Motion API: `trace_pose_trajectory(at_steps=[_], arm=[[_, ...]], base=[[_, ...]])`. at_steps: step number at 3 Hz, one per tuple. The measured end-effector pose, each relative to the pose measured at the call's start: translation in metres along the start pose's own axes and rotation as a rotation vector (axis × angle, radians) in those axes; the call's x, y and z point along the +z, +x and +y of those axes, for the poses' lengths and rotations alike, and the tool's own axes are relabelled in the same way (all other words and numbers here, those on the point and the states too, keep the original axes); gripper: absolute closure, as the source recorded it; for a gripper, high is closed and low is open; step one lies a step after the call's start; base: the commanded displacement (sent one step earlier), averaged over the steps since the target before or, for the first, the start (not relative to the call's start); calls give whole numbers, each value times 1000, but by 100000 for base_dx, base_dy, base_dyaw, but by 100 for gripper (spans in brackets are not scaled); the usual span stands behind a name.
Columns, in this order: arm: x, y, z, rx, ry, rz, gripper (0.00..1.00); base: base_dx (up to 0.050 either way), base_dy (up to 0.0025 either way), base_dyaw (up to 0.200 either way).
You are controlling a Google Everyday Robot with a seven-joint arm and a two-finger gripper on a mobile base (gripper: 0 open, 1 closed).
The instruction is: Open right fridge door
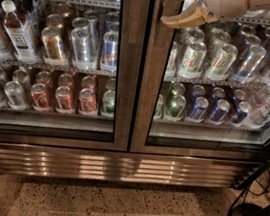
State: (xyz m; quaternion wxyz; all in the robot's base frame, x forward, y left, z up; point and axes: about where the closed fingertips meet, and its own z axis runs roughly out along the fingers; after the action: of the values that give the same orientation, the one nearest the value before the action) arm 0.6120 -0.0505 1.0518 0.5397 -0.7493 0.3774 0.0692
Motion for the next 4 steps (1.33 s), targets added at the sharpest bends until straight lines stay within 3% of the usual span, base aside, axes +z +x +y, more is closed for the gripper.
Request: trace_pose_trajectory(at_steps=[1, 4], arm=[[0, 0, 0, -3, 0, 1, 100], [-3, 1, -3, -87, 22, 37, 100]], base=[[0, 0, 0], [0, 0, 0]])
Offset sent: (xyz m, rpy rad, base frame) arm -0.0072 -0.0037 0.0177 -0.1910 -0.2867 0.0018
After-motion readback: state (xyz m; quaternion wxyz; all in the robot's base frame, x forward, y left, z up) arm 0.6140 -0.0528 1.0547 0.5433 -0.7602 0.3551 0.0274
